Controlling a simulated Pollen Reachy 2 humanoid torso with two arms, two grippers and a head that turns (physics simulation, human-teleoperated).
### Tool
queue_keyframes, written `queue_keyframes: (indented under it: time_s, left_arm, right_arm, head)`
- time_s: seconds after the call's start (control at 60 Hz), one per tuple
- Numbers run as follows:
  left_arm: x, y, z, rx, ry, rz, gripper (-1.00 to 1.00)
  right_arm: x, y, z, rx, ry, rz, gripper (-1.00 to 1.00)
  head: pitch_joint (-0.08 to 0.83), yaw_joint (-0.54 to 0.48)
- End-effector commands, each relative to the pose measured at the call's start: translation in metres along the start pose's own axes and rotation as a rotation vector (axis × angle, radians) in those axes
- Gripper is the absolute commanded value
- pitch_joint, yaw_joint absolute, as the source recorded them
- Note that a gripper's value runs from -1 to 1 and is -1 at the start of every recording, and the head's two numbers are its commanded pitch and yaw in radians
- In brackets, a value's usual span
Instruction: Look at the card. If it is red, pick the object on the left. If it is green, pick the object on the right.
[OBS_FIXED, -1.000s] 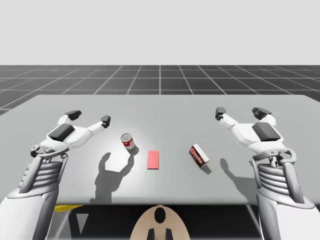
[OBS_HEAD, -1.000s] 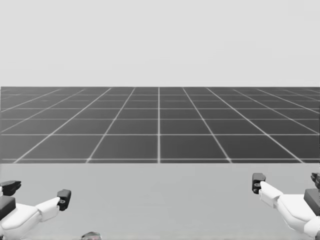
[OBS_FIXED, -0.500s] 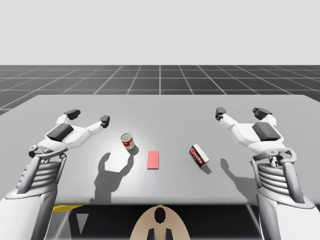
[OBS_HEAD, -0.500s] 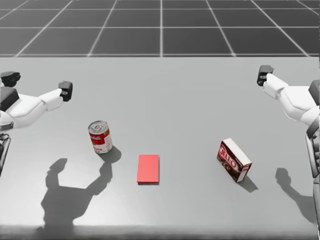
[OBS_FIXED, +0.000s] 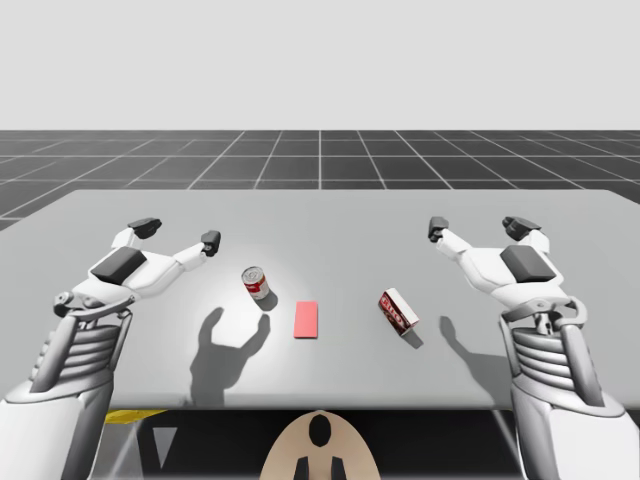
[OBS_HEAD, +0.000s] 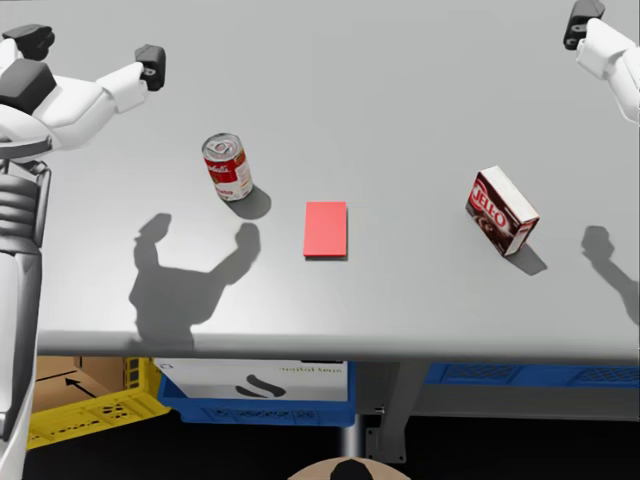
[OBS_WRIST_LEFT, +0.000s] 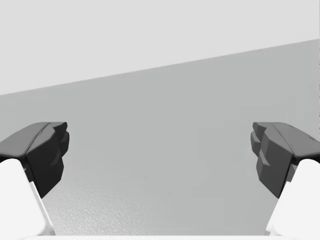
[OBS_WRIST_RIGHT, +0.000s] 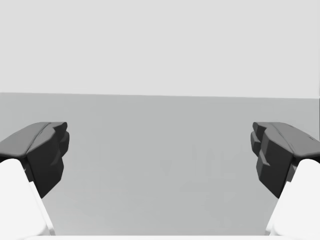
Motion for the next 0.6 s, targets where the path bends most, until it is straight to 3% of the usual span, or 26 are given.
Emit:
queue_keyframes:
  time_s: [0.017,0.217,0.6]
  left_arm:
    - [0.0016,-0.0013,0.0017,-0.001,-0.005,0.001,-1.0]
    - [0.0021,-0.0024,0.0026,-0.002,-0.006,0.002,-1.0]
    - [0.0024,-0.0038,0.0037,-0.006,-0.005,0.004,-1.0]
  right_arm:
    - [-0.001,0.0015,-0.0003,-0.003,0.0,0.007,-1.0]
    - [-0.0012,0.0013,-0.0009,-0.006,-0.004,0.014,-1.0]
    - [-0.0017,0.0003,-0.0003,-0.01,-0.007,0.014,-1.0]
  head:
    - [0.787,0.06]
    - [0.774,0.07]
    - [0.684,0.24]
